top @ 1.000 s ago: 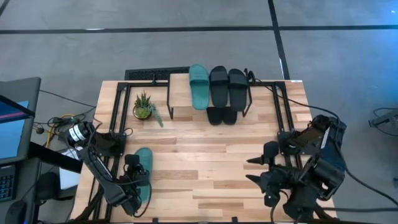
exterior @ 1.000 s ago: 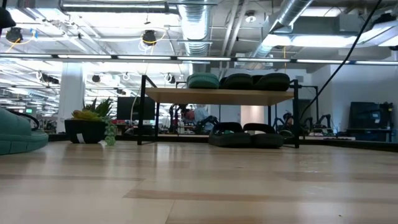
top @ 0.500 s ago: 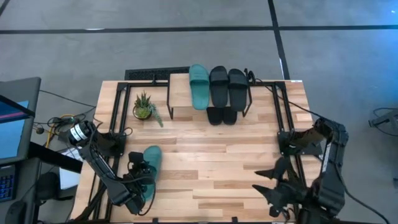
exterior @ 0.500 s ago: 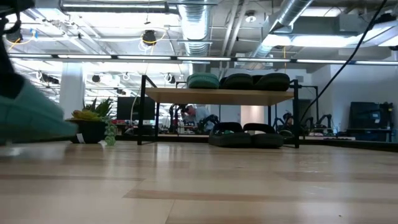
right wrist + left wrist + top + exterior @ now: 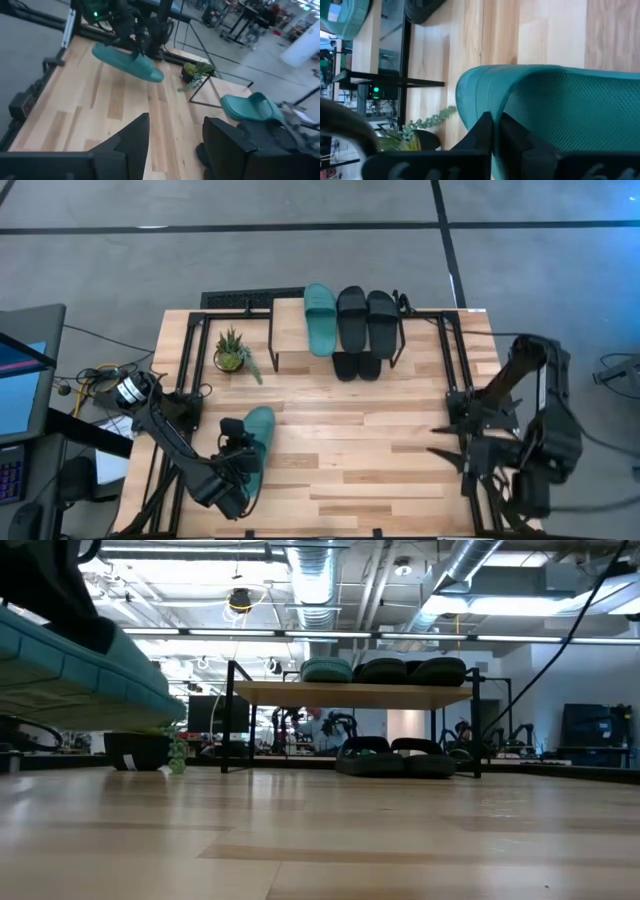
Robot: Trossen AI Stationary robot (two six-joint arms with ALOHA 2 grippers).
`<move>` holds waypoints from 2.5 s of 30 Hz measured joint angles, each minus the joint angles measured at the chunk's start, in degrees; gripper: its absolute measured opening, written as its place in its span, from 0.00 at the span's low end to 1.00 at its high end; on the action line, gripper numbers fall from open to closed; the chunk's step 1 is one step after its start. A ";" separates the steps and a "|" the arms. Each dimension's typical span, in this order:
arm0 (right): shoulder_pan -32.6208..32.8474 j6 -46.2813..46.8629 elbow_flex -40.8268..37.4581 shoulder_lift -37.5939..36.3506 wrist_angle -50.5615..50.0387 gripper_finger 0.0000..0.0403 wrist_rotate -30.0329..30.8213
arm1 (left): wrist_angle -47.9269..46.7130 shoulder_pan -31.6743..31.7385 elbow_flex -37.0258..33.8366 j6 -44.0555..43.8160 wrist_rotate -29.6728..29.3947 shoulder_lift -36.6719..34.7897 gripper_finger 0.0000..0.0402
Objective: Pick and place slides into the shelf
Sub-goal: Put the green slipper on the shelf
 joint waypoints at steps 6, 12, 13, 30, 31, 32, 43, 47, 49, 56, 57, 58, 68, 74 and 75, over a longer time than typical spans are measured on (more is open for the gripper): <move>0.00 -12.43 -8.64 -11.65 14.97 0.41 -1.08 | -0.86 2.16 2.42 3.12 -1.76 0.00 0.00; -0.42 -26.25 -17.86 -23.32 32.04 0.41 -5.88 | -3.06 4.01 7.99 7.63 -6.32 0.00 0.00; -0.82 -28.70 -19.45 -25.08 35.40 0.41 -6.90 | -3.51 4.19 8.96 8.29 -7.02 0.00 0.00; -12.86 -45.73 -36.35 -35.92 60.65 0.37 -25.53 | -9.12 14.99 23.35 25.49 -22.45 0.00 0.00; -13.34 -45.74 -36.85 -35.90 61.12 0.37 -26.73 | -9.14 16.22 23.85 26.56 -22.73 0.00 0.00; -13.80 -45.72 -37.23 -35.90 61.44 0.36 -27.86 | -9.12 17.47 24.36 27.50 -23.13 0.00 0.00; -18.12 -47.02 -37.53 -35.90 62.53 0.33 -34.35 | -8.18 32.19 29.83 36.58 -26.27 -0.46 0.00; -19.29 -48.05 -37.53 -35.90 62.65 0.33 -35.88 | -4.33 37.51 31.59 42.49 -26.55 -0.65 0.00; -19.68 -48.48 -37.53 -35.87 62.75 0.33 -36.43 | -0.83 40.13 31.67 46.70 -24.97 -1.11 0.00; -20.22 -49.55 -37.53 -35.87 62.85 0.33 -37.74 | 17.90 47.87 31.74 66.66 -15.52 -2.05 0.00; -20.13 -49.57 -37.53 -35.87 62.85 0.33 -37.74 | 20.15 48.71 31.74 69.20 -14.58 -2.05 0.00; -20.13 -49.57 -37.53 -35.87 62.78 0.33 -37.86 | 22.38 49.59 31.74 71.32 -13.22 -2.05 0.00; -20.13 -49.55 -37.53 -35.83 62.54 0.32 -40.51 | 27.83 58.42 31.71 77.25 -6.47 -2.01 0.00; -20.15 -50.07 -37.53 -35.83 62.39 0.31 -40.51 | 28.24 63.38 31.50 78.25 -2.69 -2.01 0.00; -20.15 -50.07 -37.53 -35.83 62.27 0.32 -40.51 | 28.52 64.11 31.20 78.40 -2.40 -2.01 0.00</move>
